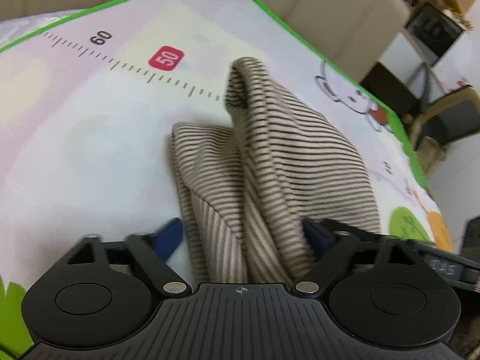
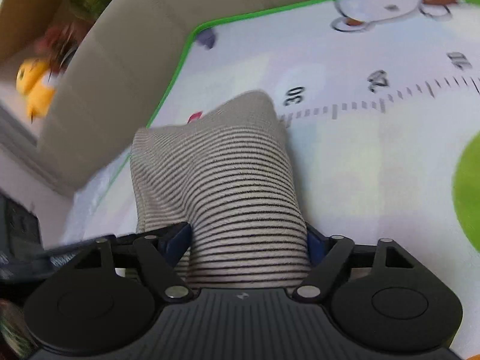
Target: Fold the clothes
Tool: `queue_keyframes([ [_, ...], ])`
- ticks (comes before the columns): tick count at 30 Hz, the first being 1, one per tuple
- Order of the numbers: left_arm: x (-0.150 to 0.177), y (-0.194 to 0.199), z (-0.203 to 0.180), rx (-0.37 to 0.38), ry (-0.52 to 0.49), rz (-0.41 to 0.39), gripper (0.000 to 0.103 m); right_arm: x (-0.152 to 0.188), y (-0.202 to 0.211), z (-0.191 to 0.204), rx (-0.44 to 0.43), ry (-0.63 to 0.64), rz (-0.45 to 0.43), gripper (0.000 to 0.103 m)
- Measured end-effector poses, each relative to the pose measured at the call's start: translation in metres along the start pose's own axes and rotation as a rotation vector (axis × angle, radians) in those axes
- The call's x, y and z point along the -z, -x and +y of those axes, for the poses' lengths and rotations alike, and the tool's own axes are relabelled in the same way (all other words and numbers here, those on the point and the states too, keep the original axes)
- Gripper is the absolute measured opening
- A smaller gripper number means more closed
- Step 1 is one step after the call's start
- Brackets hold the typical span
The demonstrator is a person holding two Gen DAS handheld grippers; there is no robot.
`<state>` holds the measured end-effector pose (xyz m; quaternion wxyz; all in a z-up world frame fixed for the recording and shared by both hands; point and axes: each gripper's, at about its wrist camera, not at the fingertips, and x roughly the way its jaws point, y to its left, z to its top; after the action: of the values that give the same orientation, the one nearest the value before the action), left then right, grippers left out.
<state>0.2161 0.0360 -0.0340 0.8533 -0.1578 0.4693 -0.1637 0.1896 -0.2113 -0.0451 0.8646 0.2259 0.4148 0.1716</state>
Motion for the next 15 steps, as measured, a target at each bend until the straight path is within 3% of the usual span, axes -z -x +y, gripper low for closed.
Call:
queue_keyframes([
  [6, 0.011, 0.035, 0.018, -0.042, 0.052, -0.009, 0.062, 0.009, -0.009, 0.034, -0.037, 0.085, 0.038, 0.071],
  [10, 0.021, 0.057, 0.035, -0.087, 0.089, -0.056, 0.063, 0.022, -0.015, 0.065, -0.034, 0.105, 0.094, 0.071],
  [15, 0.032, 0.065, 0.062, -0.026, 0.178, -0.078, 0.071, 0.033, -0.003, 0.093, 0.006, 0.192, 0.142, 0.072],
])
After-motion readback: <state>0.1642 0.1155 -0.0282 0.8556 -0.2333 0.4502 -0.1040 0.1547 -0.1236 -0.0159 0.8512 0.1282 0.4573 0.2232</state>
